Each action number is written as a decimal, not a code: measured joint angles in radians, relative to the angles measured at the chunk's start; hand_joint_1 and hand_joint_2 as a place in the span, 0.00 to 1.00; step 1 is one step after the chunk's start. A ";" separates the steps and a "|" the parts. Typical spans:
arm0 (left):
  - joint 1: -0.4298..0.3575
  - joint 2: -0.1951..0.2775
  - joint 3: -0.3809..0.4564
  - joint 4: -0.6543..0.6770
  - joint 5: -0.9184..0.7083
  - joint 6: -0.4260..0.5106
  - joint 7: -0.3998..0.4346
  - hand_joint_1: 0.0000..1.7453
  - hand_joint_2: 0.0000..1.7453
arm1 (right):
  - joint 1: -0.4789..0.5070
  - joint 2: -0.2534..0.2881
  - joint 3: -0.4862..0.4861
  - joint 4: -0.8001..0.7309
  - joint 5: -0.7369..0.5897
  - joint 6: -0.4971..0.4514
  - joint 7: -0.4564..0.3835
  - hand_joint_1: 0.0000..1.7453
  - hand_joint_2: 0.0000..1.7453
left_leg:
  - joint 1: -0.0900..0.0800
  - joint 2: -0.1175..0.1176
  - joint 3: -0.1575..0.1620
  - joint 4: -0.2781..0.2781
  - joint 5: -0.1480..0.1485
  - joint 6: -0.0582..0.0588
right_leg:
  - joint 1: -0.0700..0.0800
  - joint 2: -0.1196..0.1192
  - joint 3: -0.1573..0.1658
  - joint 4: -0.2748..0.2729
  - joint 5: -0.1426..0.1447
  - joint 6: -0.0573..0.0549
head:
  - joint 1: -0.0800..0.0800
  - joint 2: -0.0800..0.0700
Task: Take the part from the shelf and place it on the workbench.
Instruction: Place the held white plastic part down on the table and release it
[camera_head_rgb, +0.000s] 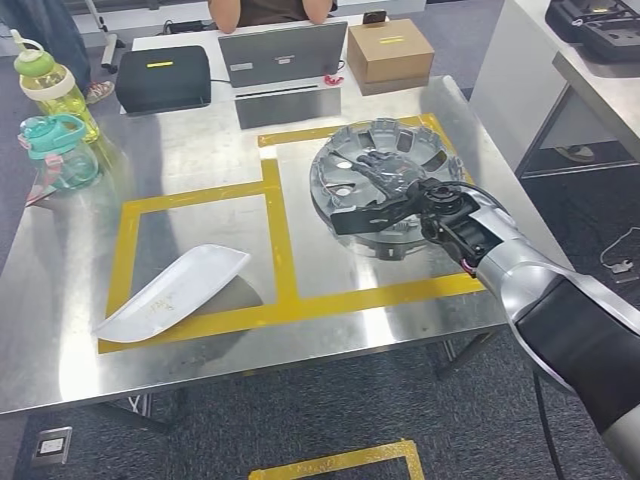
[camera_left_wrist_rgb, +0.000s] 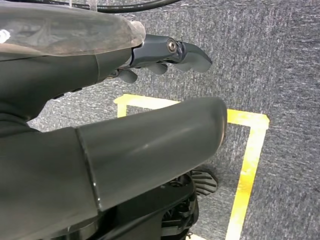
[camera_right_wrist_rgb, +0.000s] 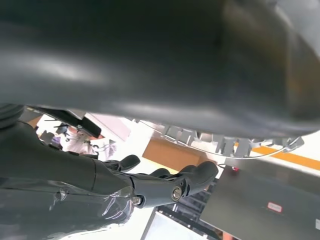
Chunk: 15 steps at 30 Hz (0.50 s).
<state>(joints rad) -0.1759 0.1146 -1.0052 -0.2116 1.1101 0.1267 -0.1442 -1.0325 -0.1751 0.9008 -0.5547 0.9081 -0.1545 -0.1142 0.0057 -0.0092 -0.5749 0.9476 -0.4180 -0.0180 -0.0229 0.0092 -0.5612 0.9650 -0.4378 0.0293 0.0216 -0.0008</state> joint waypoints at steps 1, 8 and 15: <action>0.000 0.000 0.000 0.000 0.000 0.000 0.000 0.00 0.00 | 0.000 0.000 -0.003 0.000 0.000 0.000 0.000 0.00 0.00 | 0.000 0.000 0.000 0.000 0.000 0.000 | 0.000 0.000 0.000 0.000 0.000 0.000 | 0.000 0.000; 0.002 -0.002 0.001 0.000 0.005 -0.001 -0.013 0.00 0.00 | 0.014 0.009 -0.060 -0.029 -0.247 -0.098 -0.130 0.00 0.00 | 0.000 0.000 0.000 0.000 0.000 0.000 | 0.000 0.000 0.000 0.000 0.000 0.000 | 0.000 0.000; 0.012 -0.015 0.003 0.000 0.012 0.011 -0.018 0.00 0.00 | 0.141 0.045 -0.207 -0.298 -0.829 -0.155 -0.348 0.00 0.00 | 0.000 0.000 0.001 0.000 0.000 0.000 | 0.000 0.000 0.001 0.000 0.000 0.000 | 0.000 0.000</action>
<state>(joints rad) -0.1643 0.0992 -1.0021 -0.2117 1.1219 0.1379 -0.1625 -0.8911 -0.1304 0.6943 -0.8524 0.0787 -0.3099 -0.4625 0.0061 -0.0094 -0.5742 0.9472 -0.4182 -0.0181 -0.0225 0.0090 -0.5605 0.9650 -0.4380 0.0293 0.0215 -0.0008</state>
